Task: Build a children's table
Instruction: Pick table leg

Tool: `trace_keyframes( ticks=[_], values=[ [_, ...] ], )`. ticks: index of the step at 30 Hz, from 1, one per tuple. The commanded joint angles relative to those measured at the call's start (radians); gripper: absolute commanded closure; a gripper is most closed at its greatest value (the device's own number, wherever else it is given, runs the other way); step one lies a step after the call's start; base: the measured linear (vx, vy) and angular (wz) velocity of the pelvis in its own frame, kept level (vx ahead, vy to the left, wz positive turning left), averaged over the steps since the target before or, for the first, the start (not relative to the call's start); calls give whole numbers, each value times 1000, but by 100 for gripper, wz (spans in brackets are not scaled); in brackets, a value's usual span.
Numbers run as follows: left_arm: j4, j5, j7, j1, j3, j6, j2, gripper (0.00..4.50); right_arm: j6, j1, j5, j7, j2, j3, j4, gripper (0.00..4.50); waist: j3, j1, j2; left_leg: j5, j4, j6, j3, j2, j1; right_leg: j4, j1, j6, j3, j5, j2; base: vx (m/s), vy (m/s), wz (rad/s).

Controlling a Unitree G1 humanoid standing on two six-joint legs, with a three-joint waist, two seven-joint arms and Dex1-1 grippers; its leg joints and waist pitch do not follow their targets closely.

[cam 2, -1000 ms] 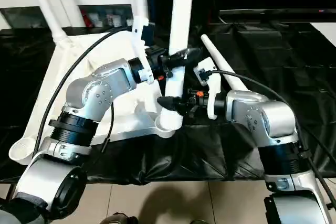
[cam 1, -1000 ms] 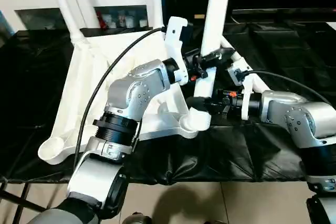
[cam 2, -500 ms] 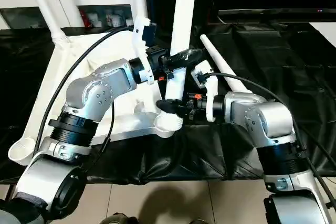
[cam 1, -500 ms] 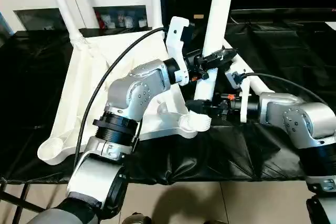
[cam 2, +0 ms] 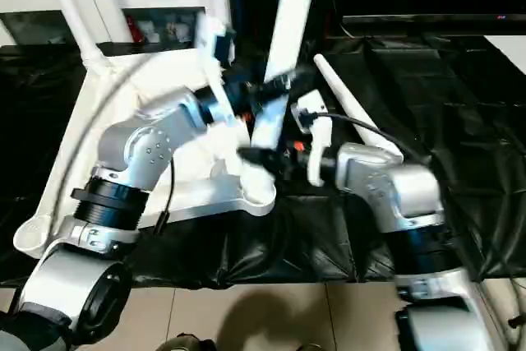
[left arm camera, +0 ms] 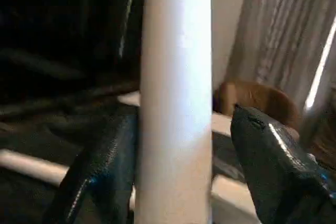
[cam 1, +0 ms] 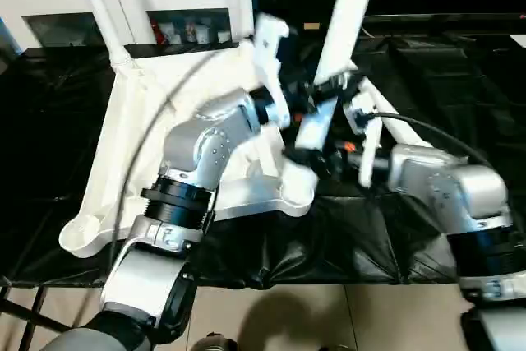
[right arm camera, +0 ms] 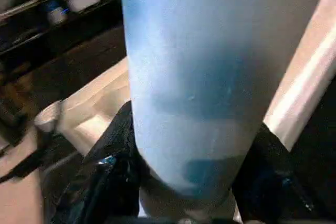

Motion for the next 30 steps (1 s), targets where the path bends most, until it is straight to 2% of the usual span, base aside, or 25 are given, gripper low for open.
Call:
trace_keyframes(
  ticks=[1,3,4,7,8,11,12,13,14,16,18,21,24,25,28,29,30],
  values=[
    [-3,-22,-44,-17,27,16,35,148,-52,17,-29,-62,16,-20,17,261,-83,-1,-12,-136,-60,41,-24,41,25,-69,56,-201,35,-227,-53,0,0,0],
    [3,-24,-69,-12,24,29,57,148,-67,19,-35,-84,28,-26,22,261,-83,-4,-12,-142,-62,34,-24,41,26,-68,55,-200,35,-224,-49,0,0,0],
    [10,-11,-112,-1,5,31,91,148,-91,21,-47,-113,42,-33,29,261,-83,-4,-7,-150,-63,29,-25,42,28,-69,54,-198,35,-222,-50,0,0,0],
    [48,117,-273,70,-128,-26,240,148,-175,33,-92,-180,75,-42,45,261,-83,-8,-5,-164,-69,21,-29,42,27,-67,52,-184,35,-237,-50,0,0,0],
    [73,181,-344,116,-194,-59,309,148,-244,47,-121,-186,84,-33,51,261,-82,-16,-3,-169,-71,15,-28,42,27,-66,51,-165,37,-239,-50,0,0,0],
    [102,240,-404,174,-257,-104,370,148,-320,64,-138,-170,86,-21,52,261,-84,-26,2,-171,-71,10,-26,41,29,-63,52,-169,39,-224,-50,0,0,0],
    [104,245,-423,191,-271,-103,384,148,-320,68,-138,-170,86,-20,48,261,-87,-27,6,-174,-71,8,-25,43,32,-62,51,-180,40,-206,-51,0,0,0],
    [106,254,-441,209,-285,-112,397,148,-326,72,-138,-172,89,-21,46,261,-86,-28,6,-173,-72,8,-26,44,31,-60,52,-188,40,-193,-50,0,0,0],
    [116,276,-457,234,-311,-127,416,148,-298,78,-138,-171,86,-12,37,261,-86,-29,4,-188,-75,7,-26,46,33,-58,50,-206,40,-177,-50,0,0,0],
    [138,305,-455,250,-332,-150,427,148,-265,87,-141,-158,74,10,26,261,-81,-29,7,-221,-78,1,-26,47,34,-60,50,-213,40,-198,-50,0,0,0],
    [153,322,-453,255,-342,-168,431,148,-263,92,-147,-149,70,22,22,261,-78,-30,5,-254,-79,-8,-26,45,35,-64,51,-205,42,-236,-52,0,0,0],
    [182,335,-455,258,-355,-168,437,183,-278,103,-162,-127,62,44,26,261,-78,-32,4,-272,-80,-21,-27,45,34,-67,51,-192,44,-276,-55,0,0,0],
    [232,360,-436,251,-362,-188,441,195,-287,114,-172,-116,61,58,31,261,-79,-34,4,-263,-78,-17,-27,43,32,-66,51,-194,44,-260,-53,0,0,0],
    [257,375,-434,247,-361,-200,442,222,-291,118,-175,-112,62,61,33,261,-79,-35,9,-262,-78,-15,-29,43,32,-66,51,-195,44,-259,-55,0,0,0],
    [286,388,-453,244,-358,-200,456,232,-296,126,-183,-97,58,70,36,261,-80,-39,6,-264,-79,-14,-29,44,32,-65,52,-197,43,-255,-54,0,0,0],
    [286,388,-453,244,-358,-200,456,241,-296,126,-183,-97,58,70,36,261,-80,-38,11,-264,-78,-15,-29,44,32,-65,51,-201,44,-250,-54,0,0,0],
    [290,389,-457,244,-355,-202,459,268,-296,127,-184,-96,55,74,35,261,-80,-39,10,-269,-79,-14,-29,45,34,-65,49,-207,44,-243,-53,0,0,0]
  ],
)
